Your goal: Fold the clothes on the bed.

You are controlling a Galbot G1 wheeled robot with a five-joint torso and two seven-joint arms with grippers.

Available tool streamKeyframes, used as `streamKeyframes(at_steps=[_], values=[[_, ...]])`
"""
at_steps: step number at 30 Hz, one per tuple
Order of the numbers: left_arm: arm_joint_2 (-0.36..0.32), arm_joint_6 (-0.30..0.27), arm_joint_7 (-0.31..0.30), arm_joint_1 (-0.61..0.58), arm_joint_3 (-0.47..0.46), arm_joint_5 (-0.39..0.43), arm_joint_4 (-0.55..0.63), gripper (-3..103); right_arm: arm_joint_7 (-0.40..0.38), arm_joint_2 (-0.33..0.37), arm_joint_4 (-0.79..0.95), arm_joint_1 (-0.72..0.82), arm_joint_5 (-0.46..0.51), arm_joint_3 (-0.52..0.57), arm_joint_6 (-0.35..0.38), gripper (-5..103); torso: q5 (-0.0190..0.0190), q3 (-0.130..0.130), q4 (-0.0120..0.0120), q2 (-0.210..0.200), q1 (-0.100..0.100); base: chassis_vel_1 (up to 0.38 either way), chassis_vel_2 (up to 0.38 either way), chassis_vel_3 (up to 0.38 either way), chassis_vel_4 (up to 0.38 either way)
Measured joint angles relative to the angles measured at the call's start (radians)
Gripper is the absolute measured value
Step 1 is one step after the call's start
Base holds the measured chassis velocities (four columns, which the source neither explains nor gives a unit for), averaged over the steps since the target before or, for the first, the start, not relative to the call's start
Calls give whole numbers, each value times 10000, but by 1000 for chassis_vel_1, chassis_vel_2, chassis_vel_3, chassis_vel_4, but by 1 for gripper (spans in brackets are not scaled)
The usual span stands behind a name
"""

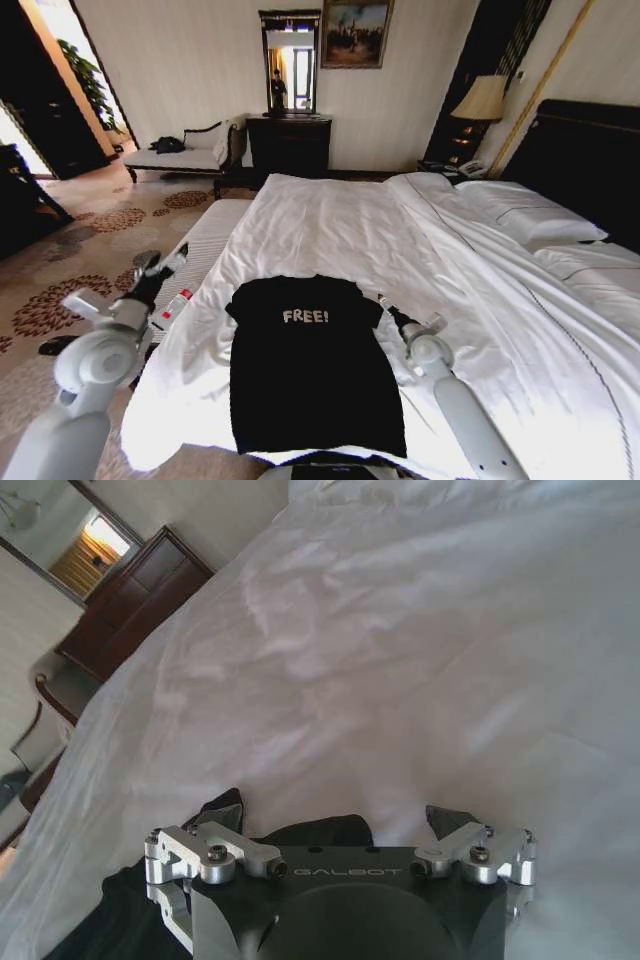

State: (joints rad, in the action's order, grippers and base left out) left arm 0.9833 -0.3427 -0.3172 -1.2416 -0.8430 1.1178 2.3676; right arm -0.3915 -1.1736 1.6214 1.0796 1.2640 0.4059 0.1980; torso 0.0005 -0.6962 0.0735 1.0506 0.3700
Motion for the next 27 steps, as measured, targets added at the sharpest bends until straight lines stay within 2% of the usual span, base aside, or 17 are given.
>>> streamKeyframes(at_steps=[7, 14, 15, 18, 19, 20, 21, 24, 25, 26, 27], values=[[-300, -271, -343, 73, -154, 140, 360, 100, 419, -186, -625, -319, 59, -271, -191, 100, -7, 0, -3, 0, 0, 0, 0, 0, 0], [-179, -316, -452, 274, 38, 35, -118, 100, 465, -520, -1007, -557, 19, -577, -369, 102, -6, -1, -3, -2, 1, 0, 0, 0, 0], [-175, -327, -457, 306, 60, 35, -174, 100, 426, -521, -968, -553, 32, -583, -386, 94, -6, -1, -2, -3, 1, 0, 0, 0, 0], [-175, -332, -459, 354, 90, 38, -267, 100, 356, -494, -863, -492, 40, -581, -400, 94, -5, -1, -3, -2, 1, 0, 0, 0, 0], [-175, -334, -459, 380, 114, 40, -316, 100, 335, -479, -822, -450, 29, -563, -404, 83, -4, -1, -3, -3, 0, 0, 0, 0, 0], [-175, -335, -459, 396, 128, 40, -345, 100, 322, -470, -802, -423, 16, -542, -407, 83, -5, -1, -3, -2, 0, 0, 0, 0, 0], [-181, -336, -459, 418, 156, 38, -384, 100, 303, -454, -772, -387, -5, -504, -412, 72, -4, -1, -3, -2, 1, 0, 0, 0, 0], [-188, -336, -460, 430, 166, 35, -401, 100, 295, -439, -757, -373, -14, -485, -415, 66, -4, -1, -3, -2, 1, 0, 0, 0, 0], [-207, -338, -459, 440, 180, 35, -413, 100, 280, -385, -696, -341, -29, -436, -423, 61, -4, -1, -3, -2, 2, 0, 0, 0, 0], [-232, -342, -459, 436, 183, 34, -415, 100, 278, -315, -628, -318, -32, -397, -426, 50, -4, -1, -2, -3, 1, 0, 0, 0, 0], [-232, -342, -459, 436, 183, 34, -415, 100, 278, -315, -628, -318, -32, -397, -426, 50, -4, -1, -2, -3, 1, 0, 0, 0, 0]])
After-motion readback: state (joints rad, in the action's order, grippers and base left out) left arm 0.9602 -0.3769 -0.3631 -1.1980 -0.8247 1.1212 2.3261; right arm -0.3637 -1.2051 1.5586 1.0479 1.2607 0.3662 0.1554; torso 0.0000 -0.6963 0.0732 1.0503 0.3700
